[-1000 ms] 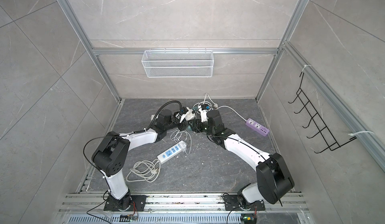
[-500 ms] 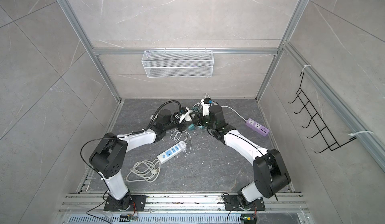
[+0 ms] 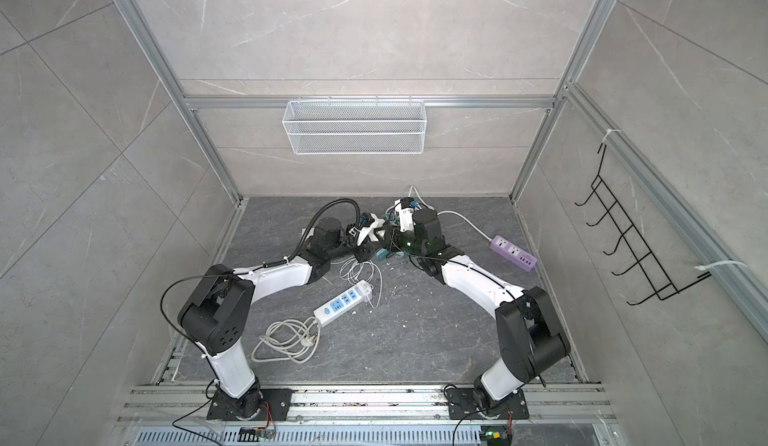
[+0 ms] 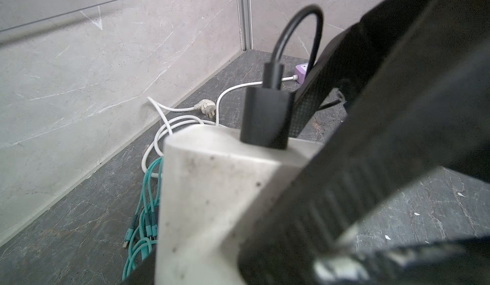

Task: Insert the plug
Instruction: 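Open the left gripper and draw it back while the right keeps the charger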

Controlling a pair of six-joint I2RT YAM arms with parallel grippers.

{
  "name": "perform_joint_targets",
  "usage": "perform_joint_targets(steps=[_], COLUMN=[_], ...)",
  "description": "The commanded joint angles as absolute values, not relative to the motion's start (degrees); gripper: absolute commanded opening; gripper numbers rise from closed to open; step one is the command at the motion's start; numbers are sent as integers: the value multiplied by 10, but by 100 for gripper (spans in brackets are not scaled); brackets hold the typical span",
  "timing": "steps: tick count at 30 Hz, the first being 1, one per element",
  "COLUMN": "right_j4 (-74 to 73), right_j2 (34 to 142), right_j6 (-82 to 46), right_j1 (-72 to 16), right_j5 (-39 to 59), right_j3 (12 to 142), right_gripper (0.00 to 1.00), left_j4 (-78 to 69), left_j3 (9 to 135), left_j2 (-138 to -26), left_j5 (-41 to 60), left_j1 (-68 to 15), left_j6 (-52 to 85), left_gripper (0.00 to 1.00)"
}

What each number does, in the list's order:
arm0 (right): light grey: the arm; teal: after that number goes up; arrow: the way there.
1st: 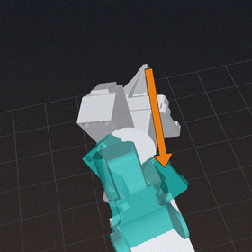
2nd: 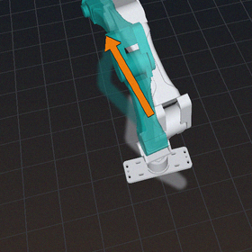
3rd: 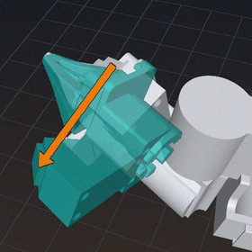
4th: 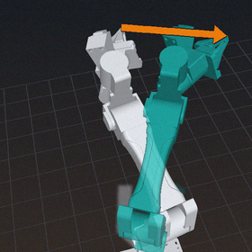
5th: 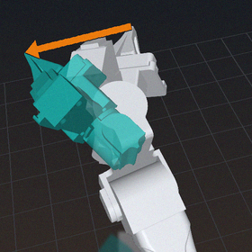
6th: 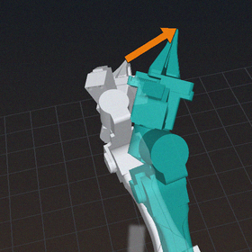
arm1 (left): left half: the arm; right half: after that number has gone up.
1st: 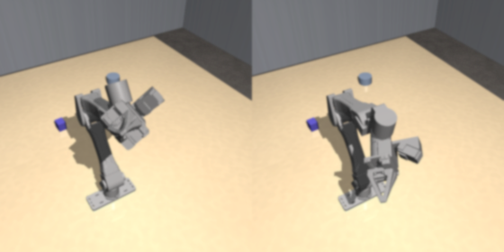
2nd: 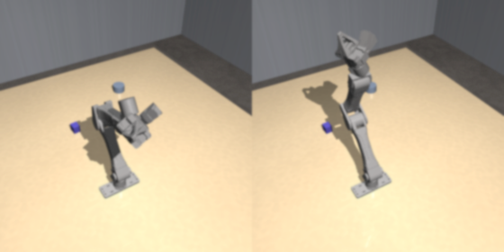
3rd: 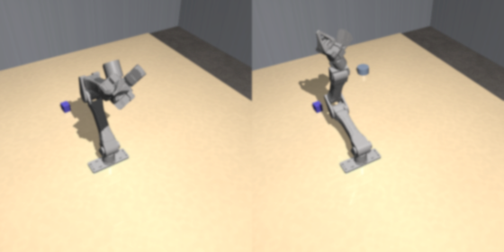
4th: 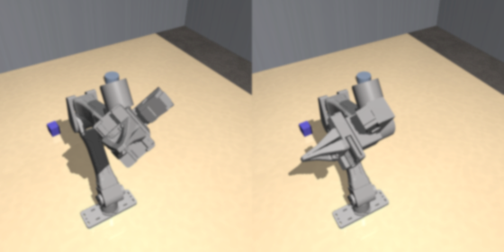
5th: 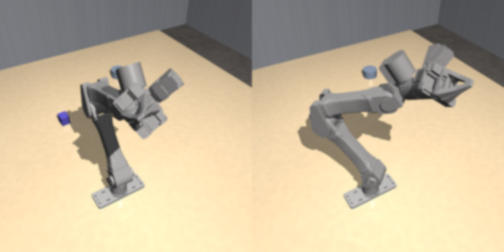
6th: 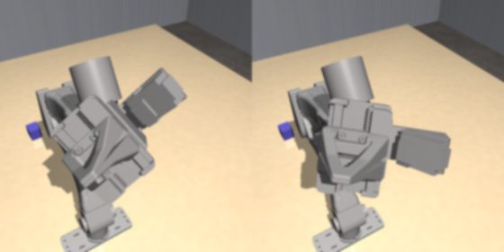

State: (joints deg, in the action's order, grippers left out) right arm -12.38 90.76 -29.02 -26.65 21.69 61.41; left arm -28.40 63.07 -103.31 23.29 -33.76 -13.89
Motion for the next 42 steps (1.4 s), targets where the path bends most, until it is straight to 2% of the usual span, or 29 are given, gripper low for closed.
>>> perform_joint_targets(steps=[1,6,10,12,15,24,27,32,37,39,42], right_j4=[-138,-140,-139,-133,-118,-64,-48,-16,18,19,38], right_j2=[907,908,896,891,876,841,824,796,779,774,775], right_j6=[-292,-293,-289,-288,-279,-248,-240,-231,-234,-240,-246], right_j1=[-268,-269,-269,-269,-269,-269,-269,-269,-269,-270,-279], right_j5=[226,226,226,215,187,131,118,115,142,159,181], right_j3=[628,627,622,620,616,625,626,633,646,643,649], right_gripper=[38,18,11,10,9,6,6,6,6,7,7], left_j4=[-314,-319,-321,-315,-312,-270,-263,-260,-255,-238,-180], left_j3=[643,640,644,650,649,649,639,617,569,554,550], left_j2=[-998,-999,-1007,-1012,-1009,-980,-964,-930,-869,-844,-811], left_j5=[259,265,257,256,255,264,258,255,204,167,58], left_j1=[-338,-338,-337,-335,-334,-326,-322,-304,-283,-274,-263], left_j6=[-131,-129,-120,-111,-115,-124,-134,-120,-115,-109,-80], left_gripper=[32,34,51,57,71,90,100,100,100,100,100])
